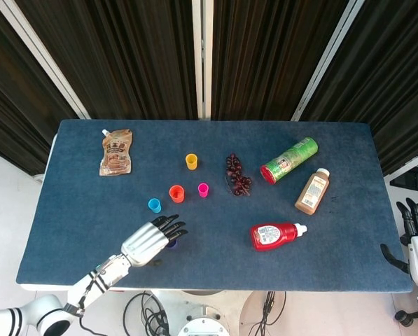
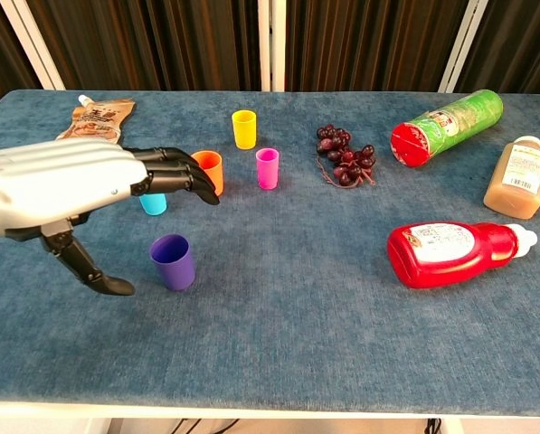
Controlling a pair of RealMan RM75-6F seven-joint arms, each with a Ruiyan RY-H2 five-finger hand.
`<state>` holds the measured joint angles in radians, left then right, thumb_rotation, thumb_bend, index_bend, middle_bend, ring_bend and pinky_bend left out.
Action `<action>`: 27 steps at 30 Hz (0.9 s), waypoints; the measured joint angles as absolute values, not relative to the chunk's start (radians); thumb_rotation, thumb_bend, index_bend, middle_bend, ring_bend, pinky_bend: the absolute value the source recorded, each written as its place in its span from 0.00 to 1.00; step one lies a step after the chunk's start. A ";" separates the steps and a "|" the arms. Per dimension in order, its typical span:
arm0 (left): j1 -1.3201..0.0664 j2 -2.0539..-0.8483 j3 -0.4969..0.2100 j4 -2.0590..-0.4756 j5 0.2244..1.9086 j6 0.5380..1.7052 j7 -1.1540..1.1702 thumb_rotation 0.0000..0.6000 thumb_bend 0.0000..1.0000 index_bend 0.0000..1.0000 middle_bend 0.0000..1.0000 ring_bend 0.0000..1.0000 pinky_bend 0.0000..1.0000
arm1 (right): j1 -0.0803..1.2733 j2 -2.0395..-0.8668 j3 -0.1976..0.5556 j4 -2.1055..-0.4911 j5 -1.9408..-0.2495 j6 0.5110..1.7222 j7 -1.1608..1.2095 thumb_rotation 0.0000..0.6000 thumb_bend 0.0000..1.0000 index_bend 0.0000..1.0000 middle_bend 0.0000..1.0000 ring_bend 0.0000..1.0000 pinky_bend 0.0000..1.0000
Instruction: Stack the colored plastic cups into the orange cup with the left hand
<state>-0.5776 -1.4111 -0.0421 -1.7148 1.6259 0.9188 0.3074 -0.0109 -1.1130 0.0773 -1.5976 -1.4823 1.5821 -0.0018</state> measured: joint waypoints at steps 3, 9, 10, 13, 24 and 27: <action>-0.590 -1.429 -0.044 -1.692 1.606 0.909 0.306 1.00 0.15 0.19 0.15 0.08 0.26 | -0.015 -1.114 0.078 -1.600 -1.472 1.580 -0.001 1.00 0.21 0.00 0.00 0.00 0.00; -0.609 -1.469 -0.039 -1.634 1.584 0.901 0.292 1.00 0.19 0.24 0.22 0.17 0.36 | -0.017 -1.107 0.082 -1.604 -1.473 1.582 0.003 1.00 0.21 0.00 0.00 0.00 0.00; -0.610 -1.475 -0.037 -1.626 1.585 0.902 0.290 1.00 0.20 0.24 0.23 0.18 0.36 | -0.016 -1.106 0.083 -1.605 -1.472 1.581 0.003 1.00 0.21 0.00 0.00 0.00 0.00; -0.615 -1.494 -0.027 -1.594 1.596 0.912 0.294 1.00 0.21 0.27 0.26 0.21 0.39 | -0.014 -1.098 0.087 -1.610 -1.471 1.580 0.006 1.00 0.21 0.00 0.00 0.00 0.00; -0.632 -1.538 -0.001 -1.525 1.604 0.933 0.297 1.00 0.27 0.37 0.35 0.36 0.53 | -0.015 -1.096 0.089 -1.599 -1.462 1.571 0.026 1.00 0.21 0.00 0.00 0.00 0.00; -0.637 -1.543 0.000 -1.521 1.593 0.928 0.293 1.00 0.29 0.39 0.37 0.39 0.56 | -0.017 -1.096 0.090 -1.594 -1.457 1.570 0.030 1.00 0.21 0.00 0.00 0.00 0.00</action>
<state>-0.6365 -1.5430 0.0001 -1.5208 1.5933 0.9283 0.2931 -0.0168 -1.0961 0.0899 -1.5936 -1.4572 1.5696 0.0302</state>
